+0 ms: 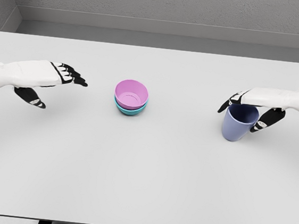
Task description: Stacking bowl and cup with both arms
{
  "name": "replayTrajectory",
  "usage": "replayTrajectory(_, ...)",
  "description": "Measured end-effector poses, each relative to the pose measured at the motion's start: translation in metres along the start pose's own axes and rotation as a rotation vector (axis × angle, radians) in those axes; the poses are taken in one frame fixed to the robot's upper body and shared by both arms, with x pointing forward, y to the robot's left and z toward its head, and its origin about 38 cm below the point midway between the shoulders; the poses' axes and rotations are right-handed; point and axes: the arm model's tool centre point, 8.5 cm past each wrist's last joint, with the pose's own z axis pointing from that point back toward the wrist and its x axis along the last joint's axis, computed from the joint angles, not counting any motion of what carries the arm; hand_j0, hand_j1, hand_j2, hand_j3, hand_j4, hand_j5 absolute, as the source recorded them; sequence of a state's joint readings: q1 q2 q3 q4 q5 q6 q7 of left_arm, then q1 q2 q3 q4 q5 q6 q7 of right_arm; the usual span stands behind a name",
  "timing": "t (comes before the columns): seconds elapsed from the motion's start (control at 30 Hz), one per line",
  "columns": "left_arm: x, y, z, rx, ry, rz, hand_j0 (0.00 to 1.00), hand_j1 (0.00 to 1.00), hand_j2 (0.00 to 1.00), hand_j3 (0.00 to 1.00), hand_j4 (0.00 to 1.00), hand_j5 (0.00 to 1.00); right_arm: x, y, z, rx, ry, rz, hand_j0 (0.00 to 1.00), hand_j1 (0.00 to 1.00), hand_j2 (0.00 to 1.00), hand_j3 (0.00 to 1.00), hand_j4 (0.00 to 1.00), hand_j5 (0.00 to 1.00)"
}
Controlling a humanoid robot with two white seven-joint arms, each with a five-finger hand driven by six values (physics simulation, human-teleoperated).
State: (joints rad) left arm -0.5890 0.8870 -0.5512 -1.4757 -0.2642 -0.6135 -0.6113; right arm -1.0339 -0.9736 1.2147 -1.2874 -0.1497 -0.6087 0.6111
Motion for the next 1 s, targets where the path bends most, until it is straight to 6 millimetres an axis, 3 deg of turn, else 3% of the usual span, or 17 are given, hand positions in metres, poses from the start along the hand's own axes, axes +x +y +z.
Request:
replayTrajectory(0.1,0.001,-0.001,-0.006,0.012,-0.011,0.012,1.0,1.0,1.0,1.0,1.0,1.0,0.001,-0.002,0.0,-0.003,-0.002,0.005,0.76,0.76,0.76,0.76,0.76,0.76)
replayTrajectory(0.4,-0.033,-0.017,0.008,0.017,0.085,0.105,1.0,1.0,1.0,1.0,1.0,1.0,0.005,-0.01,0.001,-0.01,-0.011,0.023,0.74,0.74,0.74,0.74,0.74,0.74)
replayTrajectory(0.63,-0.038,-0.013,0.014,0.033,0.103,0.111,1.0,1.0,1.0,1.0,1.0,1.0,0.01,-0.017,0.001,-0.018,-0.021,0.043,0.73,0.73,0.73,0.73,0.73,0.73)
replayTrajectory(1.0,-0.033,-0.006,0.006,0.073,0.076,0.114,1.0,1.0,1.0,1.0,1.0,1.0,0.021,-0.025,-0.002,-0.022,-0.048,0.073,0.7,0.7,0.7,0.7,0.7,0.7)
